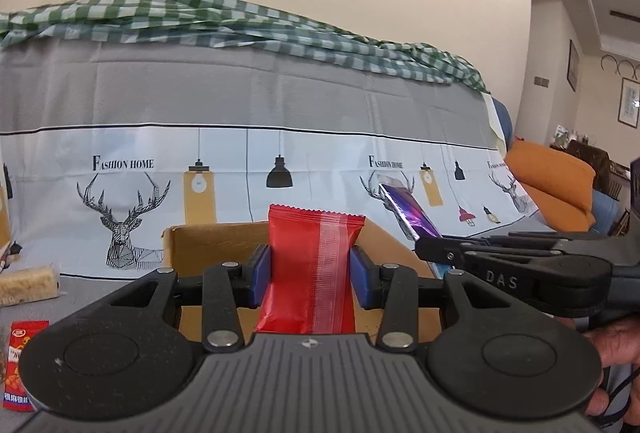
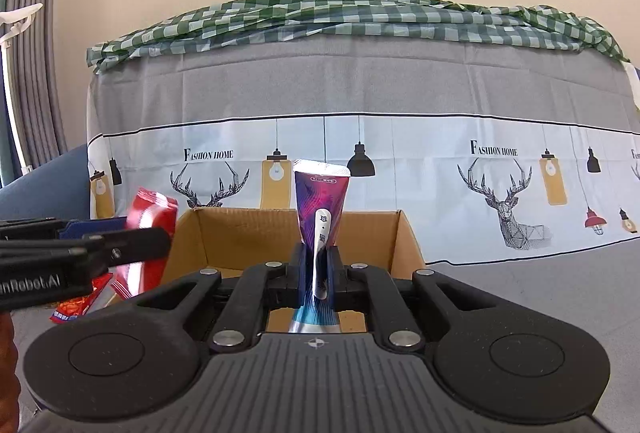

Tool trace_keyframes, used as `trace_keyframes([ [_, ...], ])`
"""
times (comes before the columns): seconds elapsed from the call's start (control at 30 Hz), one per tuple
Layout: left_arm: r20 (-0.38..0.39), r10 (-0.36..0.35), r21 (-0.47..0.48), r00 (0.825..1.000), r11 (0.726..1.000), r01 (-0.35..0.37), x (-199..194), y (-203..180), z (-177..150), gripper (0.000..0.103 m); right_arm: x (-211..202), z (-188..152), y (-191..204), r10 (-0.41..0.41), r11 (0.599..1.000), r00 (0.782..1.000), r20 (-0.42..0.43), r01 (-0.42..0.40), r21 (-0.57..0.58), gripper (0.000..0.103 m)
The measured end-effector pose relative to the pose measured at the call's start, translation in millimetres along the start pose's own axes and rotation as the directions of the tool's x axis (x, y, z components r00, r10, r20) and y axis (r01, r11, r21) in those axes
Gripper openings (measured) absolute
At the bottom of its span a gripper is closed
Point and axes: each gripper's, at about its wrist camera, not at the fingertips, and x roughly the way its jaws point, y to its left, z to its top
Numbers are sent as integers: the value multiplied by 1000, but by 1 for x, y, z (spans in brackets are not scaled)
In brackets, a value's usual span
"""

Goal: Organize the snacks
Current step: 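Carry the red packet and purple tube snack over the cardboard box, then open both tools to drop the red packet and purple snack into the box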

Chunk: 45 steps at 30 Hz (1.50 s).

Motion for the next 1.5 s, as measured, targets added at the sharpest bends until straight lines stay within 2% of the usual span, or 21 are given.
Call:
trace_keyframes([
  [1.2, -8, -11, -31, 1000, 999, 10, -1, 4, 2, 46, -2, 0, 5, 11, 1000, 1000, 20, -11, -24, 11],
  [1.37, -9, -39, -44, 999, 998, 39, -1, 6, 3, 47, -2, 1, 7, 12, 1000, 1000, 29, -11, -29, 13],
  [1.4, -12, -51, -51, 999, 997, 51, -1, 7, 3, 50, -3, 1, 7, 11, 1000, 999, 33, -10, -29, 13],
  [1.43, -17, -58, -55, 998, 997, 57, -1, 8, 3, 62, -3, 1, 7, 12, 1000, 999, 38, -11, -25, 17],
  [1.47, -20, -59, -55, 998, 997, 58, -2, 9, 2, 69, -3, 1, 8, 17, 1000, 999, 37, -16, -21, 36],
  [1.5, -16, -56, -51, 998, 997, 55, -3, 8, 2, 77, -2, 1, 9, 15, 1000, 999, 36, -14, -18, 47],
])
